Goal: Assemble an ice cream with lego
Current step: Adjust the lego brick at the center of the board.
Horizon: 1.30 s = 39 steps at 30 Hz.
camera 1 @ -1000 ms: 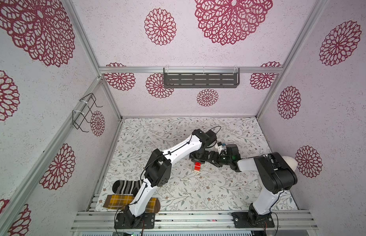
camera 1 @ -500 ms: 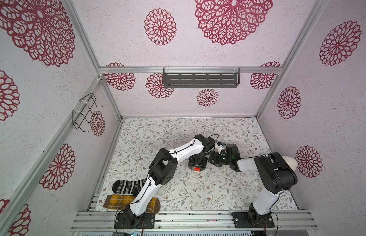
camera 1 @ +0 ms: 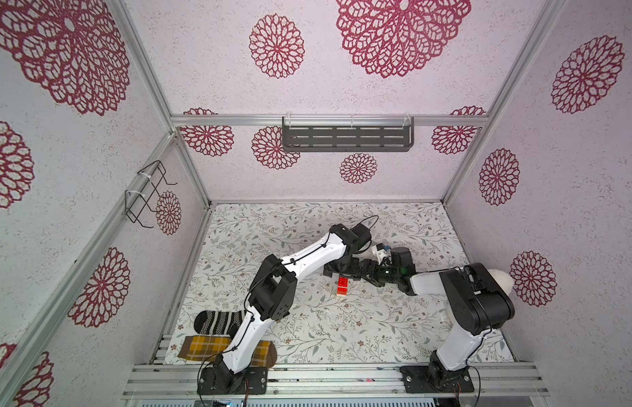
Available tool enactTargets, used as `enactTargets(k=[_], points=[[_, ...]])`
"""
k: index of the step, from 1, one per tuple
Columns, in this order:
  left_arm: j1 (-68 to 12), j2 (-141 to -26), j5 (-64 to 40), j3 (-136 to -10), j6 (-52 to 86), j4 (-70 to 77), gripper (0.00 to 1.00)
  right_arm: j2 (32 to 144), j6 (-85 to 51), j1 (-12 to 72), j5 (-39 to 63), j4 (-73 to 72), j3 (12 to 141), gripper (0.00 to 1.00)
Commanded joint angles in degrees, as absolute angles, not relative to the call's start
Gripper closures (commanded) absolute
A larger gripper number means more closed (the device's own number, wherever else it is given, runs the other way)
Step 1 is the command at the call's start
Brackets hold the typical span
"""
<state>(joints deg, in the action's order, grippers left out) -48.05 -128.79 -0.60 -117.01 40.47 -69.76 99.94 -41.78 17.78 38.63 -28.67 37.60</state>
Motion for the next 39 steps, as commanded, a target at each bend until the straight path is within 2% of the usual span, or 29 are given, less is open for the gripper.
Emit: enactTargets(k=[1,4,8,13,16,23,25,30,33,39], points=[[-47.9,-125.33,-2.21,-117.31,38.49,-66.36,0.14,98.03,-40.43,17.92,37.2,-26.38,37.79,0.19],[-47.96,-124.73,-3.58,-116.8,35.19,-69.5,0.14,97.89,-40.43,17.67,36.83,-26.15,37.71,0.19],[-48.5,-125.64,-5.6,-116.25,30.48,-76.05,0.2,98.16,-40.52,17.58,36.74,-26.19,37.71,0.19],[-49.48,-127.25,-2.2,-116.87,28.9,-81.51,0.3,98.36,-40.51,17.53,36.74,-26.16,37.71,0.19],[-49.39,-127.67,-3.67,-116.87,29.51,-79.26,0.43,98.53,-40.43,17.56,36.75,-26.19,37.79,0.19],[-50.28,-131.31,-7.63,-119.99,31.51,-77.07,0.43,98.83,-40.43,17.54,36.94,-26.19,37.88,0.2],[-50.27,-132.01,-7.42,-120.17,31.36,-77.55,0.51,98.79,-40.43,17.55,36.99,-26.1,37.88,0.2],[-49.11,-129.98,-8.25,-117.67,30.8,-75.69,0.78,98.59,-40.34,17.47,37.0,-26.02,37.88,0.2],[-47.42,-126.93,-11.06,-113.39,30.85,-71.39,0.84,98.27,-40.12,17.46,36.86,-25.75,37.88,0.2],[-42.4,-118.47,-19.51,-97.0,32.88,-56.56,0.89,97.22,-39.93,17.12,35.53,-25.04,37.62,0.21]])
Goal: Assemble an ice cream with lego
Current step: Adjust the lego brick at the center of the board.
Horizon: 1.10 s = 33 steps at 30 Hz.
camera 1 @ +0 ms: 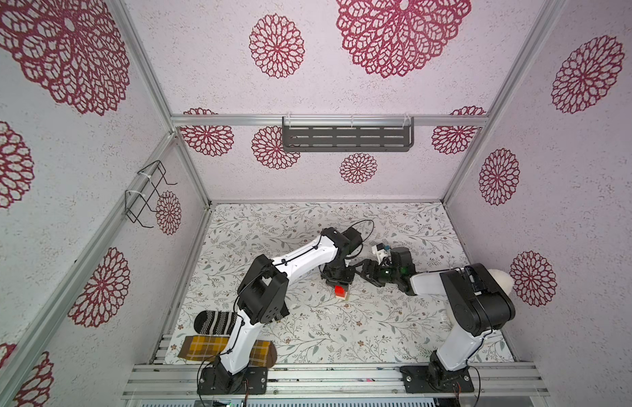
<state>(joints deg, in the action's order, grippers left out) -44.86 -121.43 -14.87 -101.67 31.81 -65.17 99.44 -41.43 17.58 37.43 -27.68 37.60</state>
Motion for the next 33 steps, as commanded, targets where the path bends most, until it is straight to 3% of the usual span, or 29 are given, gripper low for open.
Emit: enactTargets(k=[1,14,18,24,33], points=[[-41.5,-117.25,-20.67,-94.66,33.1,-54.39,0.89,96.94,-39.98,17.04,35.14,-25.05,37.39,0.21],[-29.89,-110.73,-34.59,-73.48,39.77,-35.4,0.83,96.49,-39.79,16.7,34.71,-25.31,37.09,0.21],[-28.11,-110.55,-33.83,-70.31,40.16,-34.91,0.72,96.51,-39.81,16.66,34.73,-25.31,37.09,0.21],[-27.86,-111.23,-30.27,-69.74,39.42,-37.06,0.42,96.33,-39.77,16.64,34.62,-25.14,37.09,0.21],[-27.67,-110.28,-27.05,-72.57,37.62,-40.0,0.23,95.58,-39.29,16.64,33.64,-24.76,37.0,0.21]])
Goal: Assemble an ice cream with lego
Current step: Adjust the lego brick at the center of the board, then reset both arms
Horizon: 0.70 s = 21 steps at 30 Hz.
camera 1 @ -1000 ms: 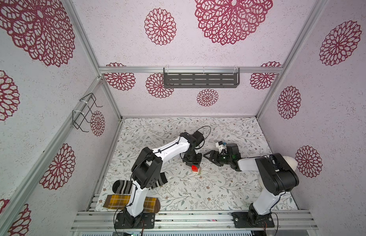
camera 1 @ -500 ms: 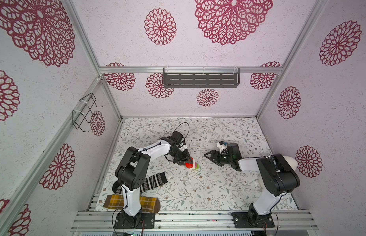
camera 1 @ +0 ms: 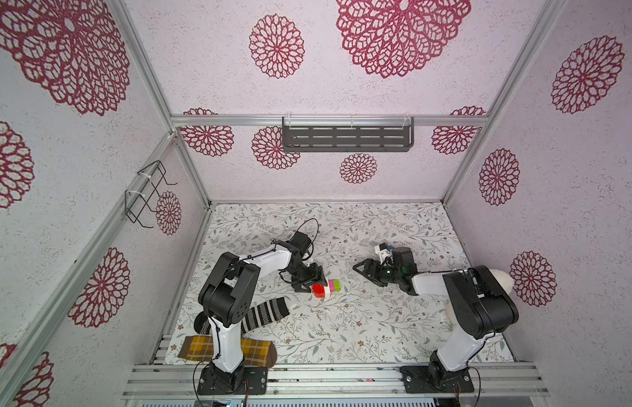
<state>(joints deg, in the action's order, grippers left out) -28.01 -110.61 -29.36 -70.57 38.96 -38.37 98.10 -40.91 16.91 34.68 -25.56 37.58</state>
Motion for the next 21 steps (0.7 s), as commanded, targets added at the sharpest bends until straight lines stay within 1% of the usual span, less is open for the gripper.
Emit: enactTargets(k=[1,5,6,8,11,13,15,17,18,19,21], points=[[-27.66,-109.84,-26.04,-73.5,37.02,-41.12,0.21,95.33,-39.16,16.66,33.28,-24.63,36.87,0.21],[-27.86,-106.55,-19.34,-77.53,34.45,-46.05,0.17,92.2,-38.29,16.35,29.74,-24.07,35.77,0.21],[-28.06,-105.09,-16.66,-78.6,33.75,-47.12,0.15,90.75,-38.0,16.21,28.2,-23.77,35.32,0.2],[-28.92,-101.43,-11.53,-80.06,32.26,-47.96,0.1,87.46,-37.24,16.04,24.43,-23.09,34.15,0.2],[-30.25,-94.47,-1.83,-80.17,30.79,-46.36,0.09,80.42,-36.52,15.72,15.71,-21.43,31.63,0.19],[-30.78,-87.8,7.61,-76.9,30.1,-42.33,0.07,73.16,-35.97,15.56,6.6,-20.59,28.81,0.16],[-30.76,-80.37,13.8,-71.38,28.66,-35.87,0.05,64.68,-35.3,15.57,-3.11,-21.37,24.63,0.15],[-30.74,-72.93,22.03,-65.15,28.04,-28.99,0.01,55.38,-34.32,15.62,-12.29,-25.24,18.49,0.12],[-30.43,-69.6,25.74,-61.84,27.2,-25.02,0.03,50.23,-33.16,15.62,-16.25,-28.66,14.64,0.1],[-30.03,-66.44,28.08,-59.15,26.04,-22.23,0.03,45.92,-32.25,15.66,-19.15,-31.57,11.43,0.02],[-28.77,-60.16,33.07,-53.32,23.07,-15.61,0.03,37.44,-30.32,15.62,-24.61,-35.39,5.98,0.01]])
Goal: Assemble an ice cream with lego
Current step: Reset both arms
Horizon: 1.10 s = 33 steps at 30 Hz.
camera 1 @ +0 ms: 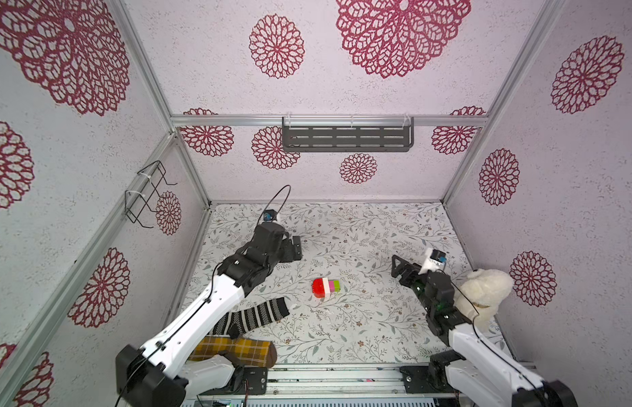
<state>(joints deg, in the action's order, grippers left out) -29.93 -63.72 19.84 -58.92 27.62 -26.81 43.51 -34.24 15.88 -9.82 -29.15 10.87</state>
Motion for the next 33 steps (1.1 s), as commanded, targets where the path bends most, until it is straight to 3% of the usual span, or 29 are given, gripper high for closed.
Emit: enactTargets(k=[1,5,9,13,18,21,24,29,33], points=[[-27.79,-57.16,34.6,-50.48,21.2,-12.06,0.03,34.55,-28.55,15.64,-26.34,-35.96,4.72,0.01],[-21.94,-49.61,35.3,-40.95,13.21,3.39,0.03,33.09,-21.8,15.54,-26.14,-37.95,4.82,0.01],[-8.3,-48.56,29.38,-35.35,14.12,14.0,0.03,45.51,-18.5,14.05,-20.87,-32.4,14.26,0.01],[7.92,-56.46,17.67,-32.88,19.0,20.12,0.03,62.48,-16.38,10.16,-16.63,-30.34,24.31,0.01],[19.02,-73.22,9.65,-32.09,24.33,24.76,0.03,74.89,-3.58,7.44,-18.37,-43.21,25.22,0.01],[20.31,-82.0,9.26,-31.24,23.38,28.25,0.03,78.2,1.85,7.08,-18.49,-54.38,19.84,0.01],[19.33,-82.56,6.47,-28.71,22.19,34.4,0.03,80.95,1.87,6.07,-16.8,-59.22,17.53,0.01],[11.27,-82.41,10.89,-24.5,13.75,42.9,0.03,84.59,2.27,5.84,-10.33,-65.97,16.69,0.01],[3.68,-89.23,15.22,-19.83,5.02,59.96,0.03,85.32,2.72,5.73,-8.88,-68.19,15.74,0.01]])
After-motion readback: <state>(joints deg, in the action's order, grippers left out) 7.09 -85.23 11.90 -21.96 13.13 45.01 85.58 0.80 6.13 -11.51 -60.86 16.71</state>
